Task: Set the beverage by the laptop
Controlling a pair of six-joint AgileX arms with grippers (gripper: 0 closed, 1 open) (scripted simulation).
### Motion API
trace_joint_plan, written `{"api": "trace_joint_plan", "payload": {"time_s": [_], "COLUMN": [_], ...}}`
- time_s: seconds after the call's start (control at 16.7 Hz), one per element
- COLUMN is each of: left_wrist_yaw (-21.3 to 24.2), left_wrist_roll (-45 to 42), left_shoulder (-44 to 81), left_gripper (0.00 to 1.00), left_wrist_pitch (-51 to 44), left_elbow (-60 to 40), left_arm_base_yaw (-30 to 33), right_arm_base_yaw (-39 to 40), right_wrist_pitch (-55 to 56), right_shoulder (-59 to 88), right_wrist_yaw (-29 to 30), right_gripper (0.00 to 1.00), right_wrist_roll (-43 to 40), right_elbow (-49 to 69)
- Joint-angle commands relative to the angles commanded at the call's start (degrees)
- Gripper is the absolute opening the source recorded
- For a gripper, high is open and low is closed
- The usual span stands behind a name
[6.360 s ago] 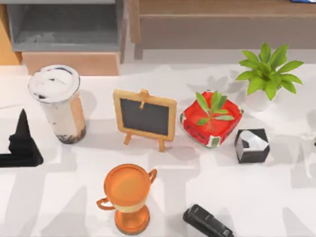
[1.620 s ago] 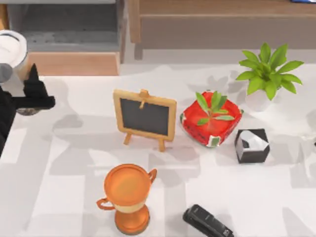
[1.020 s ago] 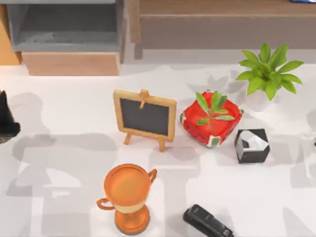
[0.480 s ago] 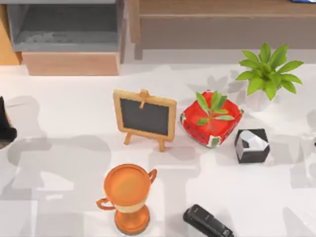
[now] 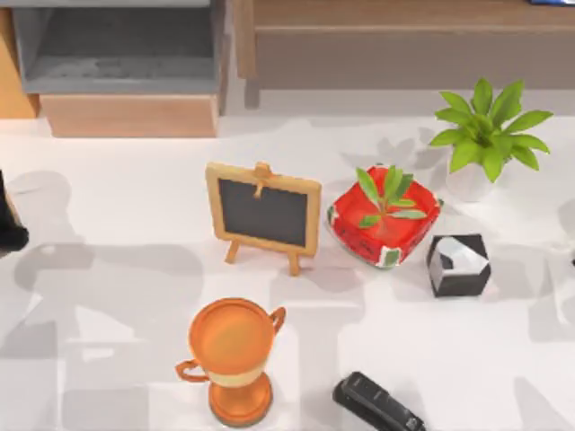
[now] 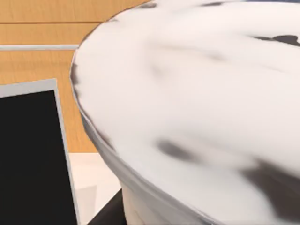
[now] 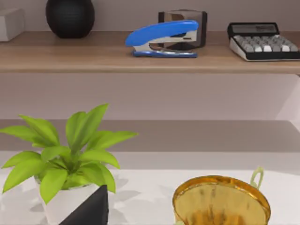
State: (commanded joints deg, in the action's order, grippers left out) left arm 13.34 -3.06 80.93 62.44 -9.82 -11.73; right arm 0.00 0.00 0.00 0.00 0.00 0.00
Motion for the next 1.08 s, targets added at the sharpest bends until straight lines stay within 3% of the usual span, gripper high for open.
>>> {"api": "trace_joint_plan", "payload": {"time_s": [0.42, 0.84, 1.08], "left_wrist_yaw": [0.25, 0.32, 0.32], "left_wrist_roll": [0.01, -0.06, -0.06], "left_shoulder": [7.88, 9.95, 9.95], "left_gripper": [0.00, 0.00, 0.30], "left_wrist_pitch": [8.85, 9.26, 9.26], "left_elbow": [1.48, 2.78, 2.78], "left_arm_base_yaw": [0.18, 0.32, 0.32], "right_arm_base_yaw": [0.00, 0.00, 0.00], "right_wrist_pitch": [0.00, 0.00, 0.00], "right_shoulder": [0.00, 0.00, 0.00], "right_wrist_yaw": [0.00, 0.00, 0.00], "right_gripper": [1.00, 1.00, 1.00], "right_wrist_roll": [0.00, 0.00, 0.00], "right_elbow": [0.00, 0.00, 0.00]}}
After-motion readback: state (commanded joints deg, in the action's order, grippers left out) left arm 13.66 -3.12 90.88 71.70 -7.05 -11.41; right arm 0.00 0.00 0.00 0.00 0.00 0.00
